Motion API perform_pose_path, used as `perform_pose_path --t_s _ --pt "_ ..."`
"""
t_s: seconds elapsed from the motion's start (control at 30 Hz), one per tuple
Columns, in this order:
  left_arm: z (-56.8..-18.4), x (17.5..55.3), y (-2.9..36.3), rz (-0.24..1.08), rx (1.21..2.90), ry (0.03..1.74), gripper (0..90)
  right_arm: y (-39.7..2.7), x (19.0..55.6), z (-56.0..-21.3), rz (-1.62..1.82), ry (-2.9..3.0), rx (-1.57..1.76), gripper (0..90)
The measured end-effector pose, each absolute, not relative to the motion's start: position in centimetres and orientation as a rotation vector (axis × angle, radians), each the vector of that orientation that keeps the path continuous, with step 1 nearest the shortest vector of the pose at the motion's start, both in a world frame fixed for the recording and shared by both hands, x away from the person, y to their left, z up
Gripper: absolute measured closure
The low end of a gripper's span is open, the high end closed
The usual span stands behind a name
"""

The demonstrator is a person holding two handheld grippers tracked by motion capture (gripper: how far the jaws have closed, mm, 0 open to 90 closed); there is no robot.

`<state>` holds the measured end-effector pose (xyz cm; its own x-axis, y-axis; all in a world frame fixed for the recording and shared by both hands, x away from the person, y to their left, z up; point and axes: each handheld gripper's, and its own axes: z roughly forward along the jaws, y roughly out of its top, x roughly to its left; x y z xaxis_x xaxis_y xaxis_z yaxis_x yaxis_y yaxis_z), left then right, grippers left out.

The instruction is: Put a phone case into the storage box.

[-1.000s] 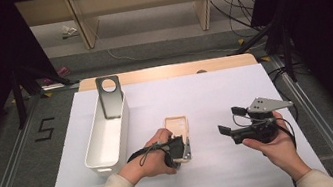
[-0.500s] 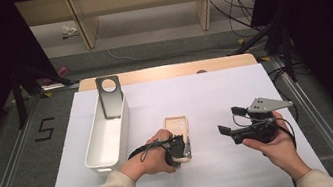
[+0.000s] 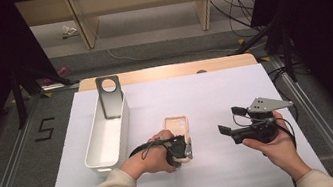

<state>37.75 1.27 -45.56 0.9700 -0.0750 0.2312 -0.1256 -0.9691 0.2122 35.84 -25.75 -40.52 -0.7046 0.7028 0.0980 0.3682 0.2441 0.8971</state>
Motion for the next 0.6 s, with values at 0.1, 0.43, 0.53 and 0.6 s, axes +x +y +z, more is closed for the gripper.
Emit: perform_pose_path --t_s 0.1,0.43,0.53,0.6 --pt "-45.50 37.80 1.23 0.308 2.904 -0.143 59.1 -25.74 35.82 -40.50 1.446 2.197 0.989 16.1" --pt "-45.76 37.85 1.00 0.277 2.927 -0.163 64.5 -25.75 35.82 -40.50 1.449 2.196 0.989 16.1" --pt "-45.71 37.86 0.96 0.264 2.935 -0.174 66.6 -25.76 35.83 -40.51 1.448 2.196 0.991 16.1" --pt "-45.76 37.85 0.95 0.260 2.932 -0.186 68.3 -25.75 35.82 -40.51 1.448 2.196 0.991 16.1"
